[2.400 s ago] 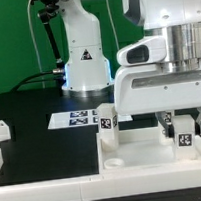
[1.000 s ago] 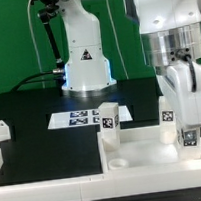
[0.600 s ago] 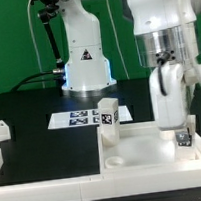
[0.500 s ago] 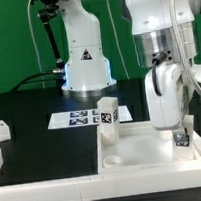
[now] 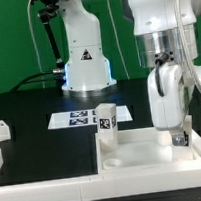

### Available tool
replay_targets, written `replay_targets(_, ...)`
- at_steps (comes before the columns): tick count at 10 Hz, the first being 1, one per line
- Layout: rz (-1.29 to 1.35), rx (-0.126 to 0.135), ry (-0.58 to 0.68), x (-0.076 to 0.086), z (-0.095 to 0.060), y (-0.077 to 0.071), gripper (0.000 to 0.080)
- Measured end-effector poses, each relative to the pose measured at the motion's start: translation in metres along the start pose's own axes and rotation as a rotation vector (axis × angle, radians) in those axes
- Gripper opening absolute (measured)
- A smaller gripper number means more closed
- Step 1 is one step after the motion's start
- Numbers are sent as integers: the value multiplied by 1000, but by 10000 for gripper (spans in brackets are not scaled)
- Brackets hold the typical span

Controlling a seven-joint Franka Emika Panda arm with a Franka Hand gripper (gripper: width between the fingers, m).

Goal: Assemble square table

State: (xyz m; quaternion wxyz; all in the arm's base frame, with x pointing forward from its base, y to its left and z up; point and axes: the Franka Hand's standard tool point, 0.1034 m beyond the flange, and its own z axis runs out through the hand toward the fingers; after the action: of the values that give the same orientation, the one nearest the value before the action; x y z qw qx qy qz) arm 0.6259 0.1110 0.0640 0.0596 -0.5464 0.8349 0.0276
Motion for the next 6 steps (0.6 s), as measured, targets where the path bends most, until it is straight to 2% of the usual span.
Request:
replay_targets(1,-39,3,-6,2,-6,0,621)
replay_targets(4,-133,41,-45,26,-58,-10,648)
replay_targets(5,-134,49,-51,27,-67,-14,648)
replay_targets(6,-137,42,-46,26,-61,-11,649)
